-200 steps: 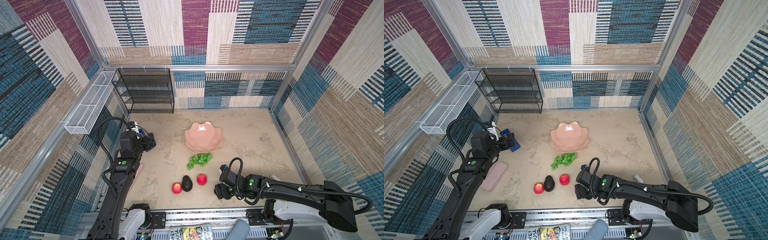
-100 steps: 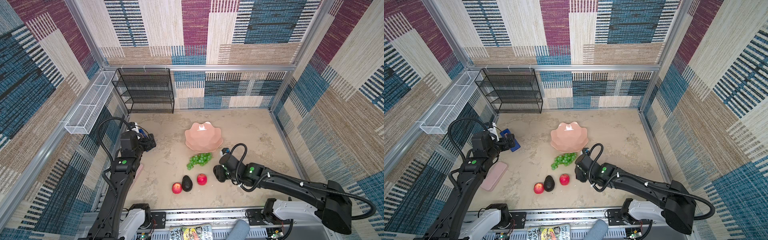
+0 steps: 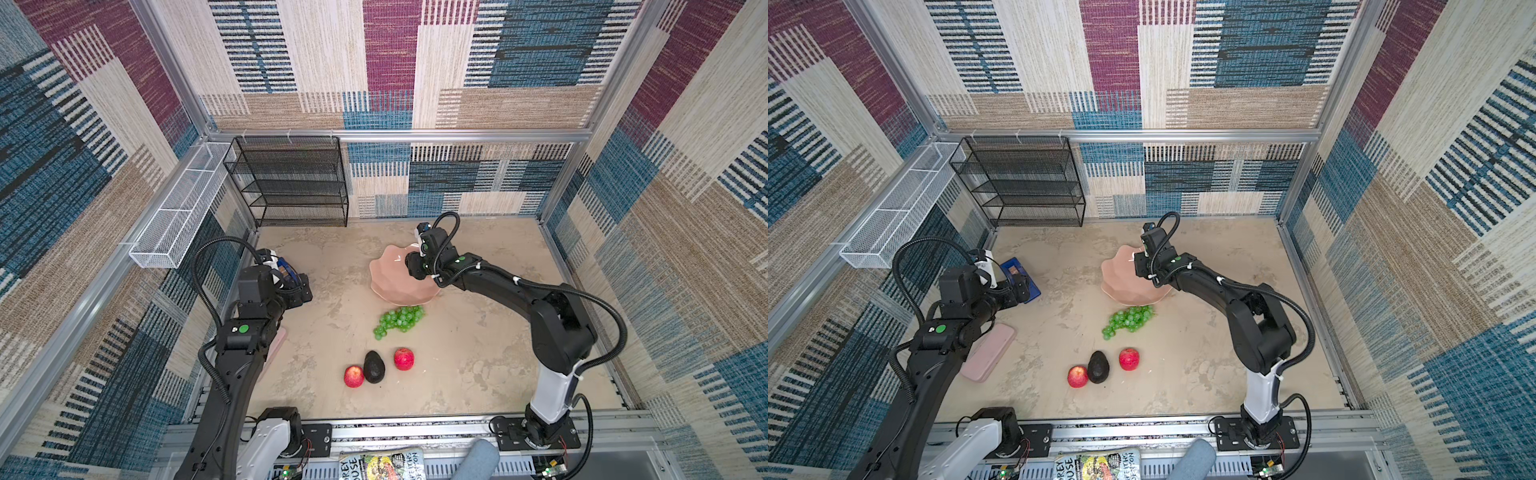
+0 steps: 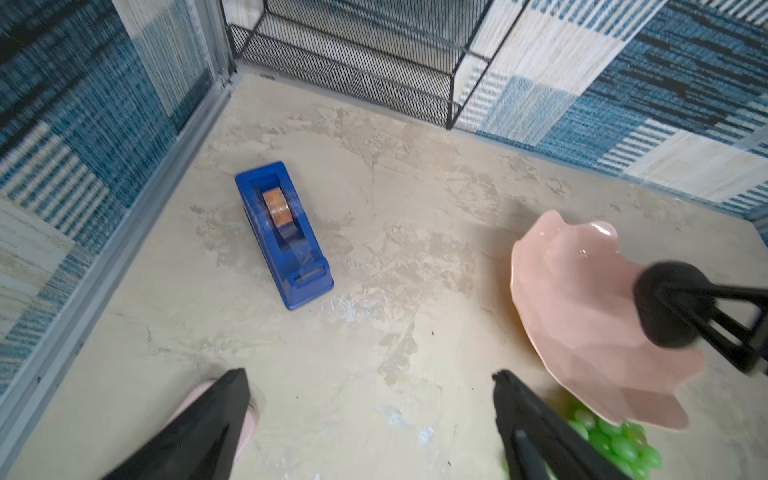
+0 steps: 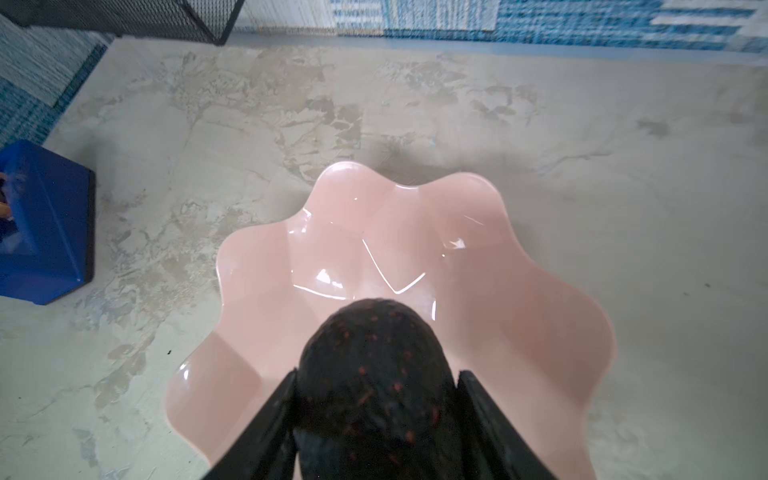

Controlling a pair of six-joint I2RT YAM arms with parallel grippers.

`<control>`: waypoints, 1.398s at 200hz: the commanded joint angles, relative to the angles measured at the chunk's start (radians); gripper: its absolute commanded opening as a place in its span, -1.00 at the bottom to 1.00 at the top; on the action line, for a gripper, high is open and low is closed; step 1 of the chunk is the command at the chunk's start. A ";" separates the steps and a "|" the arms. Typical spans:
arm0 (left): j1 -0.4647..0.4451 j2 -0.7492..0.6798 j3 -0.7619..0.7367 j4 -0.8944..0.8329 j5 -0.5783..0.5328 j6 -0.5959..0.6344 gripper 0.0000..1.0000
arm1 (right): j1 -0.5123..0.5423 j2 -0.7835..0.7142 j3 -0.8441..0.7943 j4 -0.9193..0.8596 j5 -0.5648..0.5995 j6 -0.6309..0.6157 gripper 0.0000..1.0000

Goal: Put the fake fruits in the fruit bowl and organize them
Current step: 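Carry the avocado into the pink bowl and release it with the right gripper, then grasp a red apple with the left gripper while the right gripper withdraws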

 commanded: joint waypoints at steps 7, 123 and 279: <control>-0.001 -0.017 -0.010 -0.235 0.171 -0.082 0.80 | -0.013 0.102 0.076 0.029 -0.043 -0.074 0.02; -0.386 0.016 -0.171 -0.404 0.133 -0.446 0.65 | -0.037 0.275 0.205 0.010 -0.122 -0.075 0.51; -0.575 0.223 -0.291 -0.148 0.122 -0.531 0.58 | -0.055 -0.291 -0.144 0.118 -0.145 0.016 0.98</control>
